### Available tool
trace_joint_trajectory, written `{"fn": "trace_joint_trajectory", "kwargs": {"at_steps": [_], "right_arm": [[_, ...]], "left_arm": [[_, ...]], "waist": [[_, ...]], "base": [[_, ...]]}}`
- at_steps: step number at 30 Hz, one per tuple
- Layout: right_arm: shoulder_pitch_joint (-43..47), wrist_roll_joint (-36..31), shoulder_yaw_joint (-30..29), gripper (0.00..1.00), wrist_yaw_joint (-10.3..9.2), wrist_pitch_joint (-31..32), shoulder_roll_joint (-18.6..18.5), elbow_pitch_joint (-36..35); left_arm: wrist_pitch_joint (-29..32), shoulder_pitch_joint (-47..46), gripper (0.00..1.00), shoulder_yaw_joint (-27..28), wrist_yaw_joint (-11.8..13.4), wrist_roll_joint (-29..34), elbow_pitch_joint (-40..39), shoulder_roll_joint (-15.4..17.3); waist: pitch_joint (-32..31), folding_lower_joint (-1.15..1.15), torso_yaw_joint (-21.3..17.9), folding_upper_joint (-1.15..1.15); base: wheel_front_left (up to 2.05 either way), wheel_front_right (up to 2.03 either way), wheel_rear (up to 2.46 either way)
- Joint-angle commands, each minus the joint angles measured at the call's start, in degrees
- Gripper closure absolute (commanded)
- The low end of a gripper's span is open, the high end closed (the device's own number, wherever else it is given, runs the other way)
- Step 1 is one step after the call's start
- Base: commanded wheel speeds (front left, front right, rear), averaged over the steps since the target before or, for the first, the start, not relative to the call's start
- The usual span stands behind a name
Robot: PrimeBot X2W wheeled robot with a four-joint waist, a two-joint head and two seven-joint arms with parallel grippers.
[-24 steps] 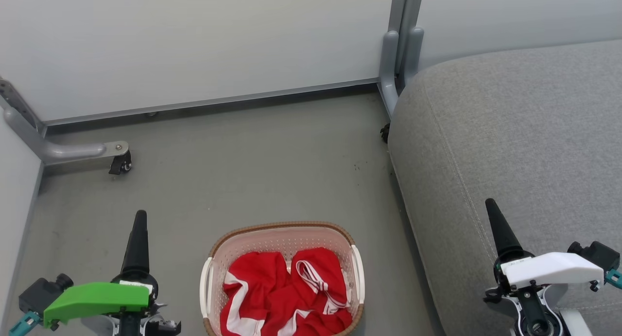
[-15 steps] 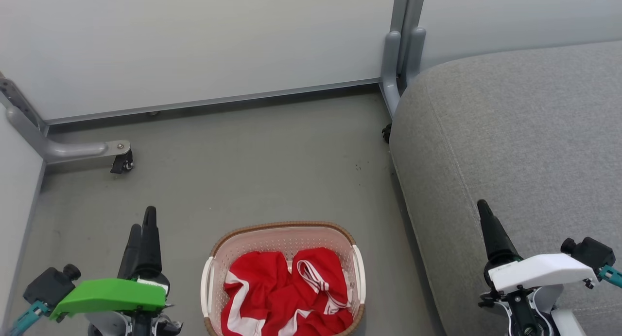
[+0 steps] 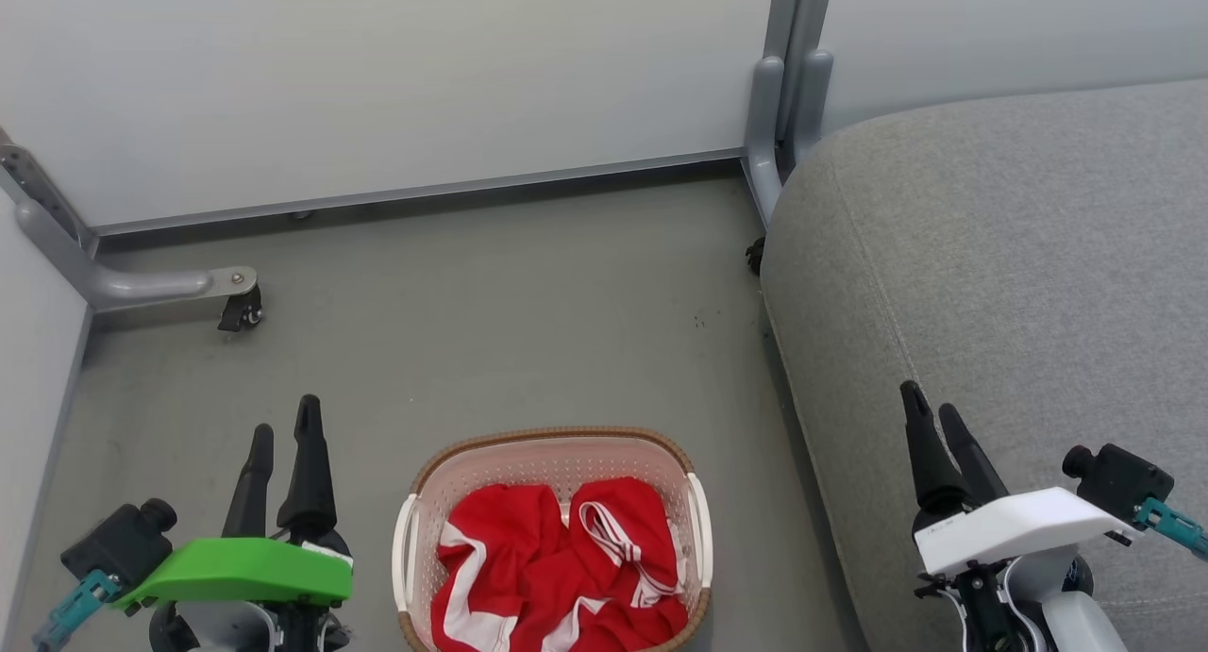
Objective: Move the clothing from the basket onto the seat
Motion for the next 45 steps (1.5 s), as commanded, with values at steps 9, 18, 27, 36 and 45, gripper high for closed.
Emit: {"fn": "trace_joint_trajectory", "kwargs": {"at_steps": [9, 18, 27, 36, 45], "right_arm": [[0.05, -7.39, 1.09, 0.00, 0.03, -2.12, -0.36, -2.52], [0.62, -12.65, 1.64, 0.00, 0.03, -3.63, -0.40, -3.33], [1.07, -17.69, 2.47, 0.00, 0.03, -4.92, -0.44, -4.08], [1.78, -22.87, 3.97, 0.00, 0.03, -6.22, -0.47, -4.30], [2.02, -27.84, 5.38, 0.00, 0.04, -7.38, -0.52, -4.35]], "left_arm": [[-2.07, 0.33, 0.00, -0.33, 0.39, 7.67, -2.05, 0.46], [-3.58, 0.84, 0.00, -0.60, 0.42, 13.21, -2.51, 0.38], [-4.85, 1.18, 0.00, -1.14, -0.14, 18.70, -2.58, 0.39], [-6.12, 2.21, 0.00, -2.03, -0.40, 23.98, -2.65, 0.43], [-7.27, 2.95, 0.00, -2.36, -0.81, 29.17, -2.61, 0.46]], "waist": [[0.10, 0.00, 0.07, 0.00], [-0.07, 0.00, 0.17, 0.00], [-0.29, 0.00, 0.45, 0.00], [-0.80, 0.00, 0.63, 0.00], [-1.47, 0.00, 0.44, 0.00]], "base": [[0.00, 0.00, 0.00], [0.00, 0.00, 0.00], [0.00, 0.00, 0.00], [0.00, 0.00, 0.00], [0.00, 0.00, 0.00]]}}
